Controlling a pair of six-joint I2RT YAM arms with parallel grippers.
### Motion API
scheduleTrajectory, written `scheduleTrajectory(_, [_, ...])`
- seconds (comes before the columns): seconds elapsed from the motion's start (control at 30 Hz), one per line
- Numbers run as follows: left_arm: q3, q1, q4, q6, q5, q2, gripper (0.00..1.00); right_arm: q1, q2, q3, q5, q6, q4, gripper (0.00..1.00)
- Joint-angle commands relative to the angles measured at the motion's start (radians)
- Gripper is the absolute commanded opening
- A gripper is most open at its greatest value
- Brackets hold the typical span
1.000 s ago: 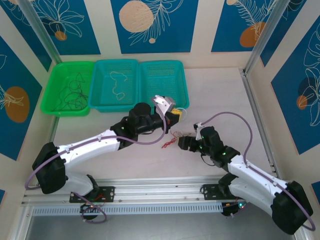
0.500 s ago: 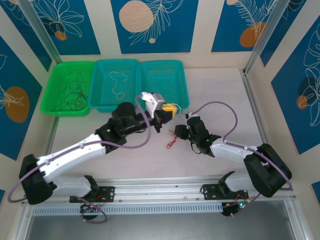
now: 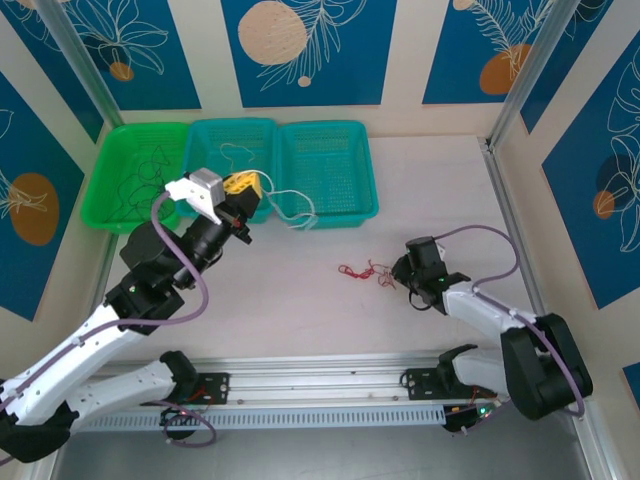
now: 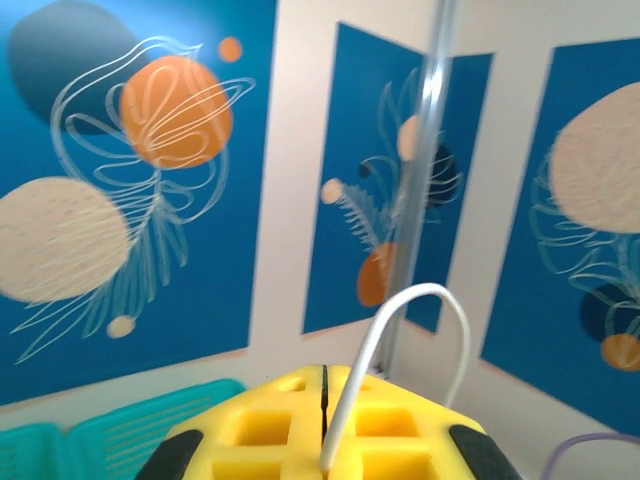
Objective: Untangle the cables
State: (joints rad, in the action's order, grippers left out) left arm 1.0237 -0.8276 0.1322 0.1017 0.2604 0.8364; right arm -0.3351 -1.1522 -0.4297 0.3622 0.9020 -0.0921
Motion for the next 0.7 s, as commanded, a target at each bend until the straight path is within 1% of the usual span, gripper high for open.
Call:
scheduleTrajectory(0.0, [0.019,0.075,-0.098,0.000,0.021,0.003,0.00,0.015,0.101,-0.030,-0.052,0.003,-0.112,0.36])
scheduleTrajectory(0.03, [0.031,0.116,-0.126,0.010,-0.002,0.012,0.00,0.017,0.139,-0.041,-0.067,-0.004,-0.133,0.40])
scheduleTrajectory(0.13, [0.063,0.260,-0.190,0.045,-0.090,0.054,0.00,0.018,0.260,-0.060,-0.098,-0.020,-0.165,0.60])
scheduleTrajectory(0.17, [0.073,0.312,-0.195,0.055,-0.122,0.075,0.00,0.019,0.306,-0.068,-0.106,-0.025,-0.172,0.64])
scheduleTrajectory(0.23, [0.092,0.400,-0.185,0.062,-0.191,0.120,0.00,0.021,0.385,-0.086,-0.109,-0.034,-0.195,0.70])
scheduleTrajectory(0.37, [0.155,0.572,-0.166,0.113,-0.306,0.264,0.00,0.022,0.498,-0.141,-0.126,-0.063,-0.260,0.73])
scheduleTrajectory(0.47, [0.161,0.681,-0.087,0.205,-0.383,0.373,0.00,0.023,0.530,-0.182,-0.148,-0.072,-0.327,0.74])
scheduleTrajectory(0.6, [0.204,0.776,-0.032,0.299,-0.452,0.536,0.00,0.023,0.529,-0.228,-0.183,-0.079,-0.408,0.73])
scheduleTrajectory(0.67, [0.240,0.809,-0.009,0.312,-0.486,0.633,0.00,0.024,0.531,-0.242,-0.199,-0.080,-0.430,0.74])
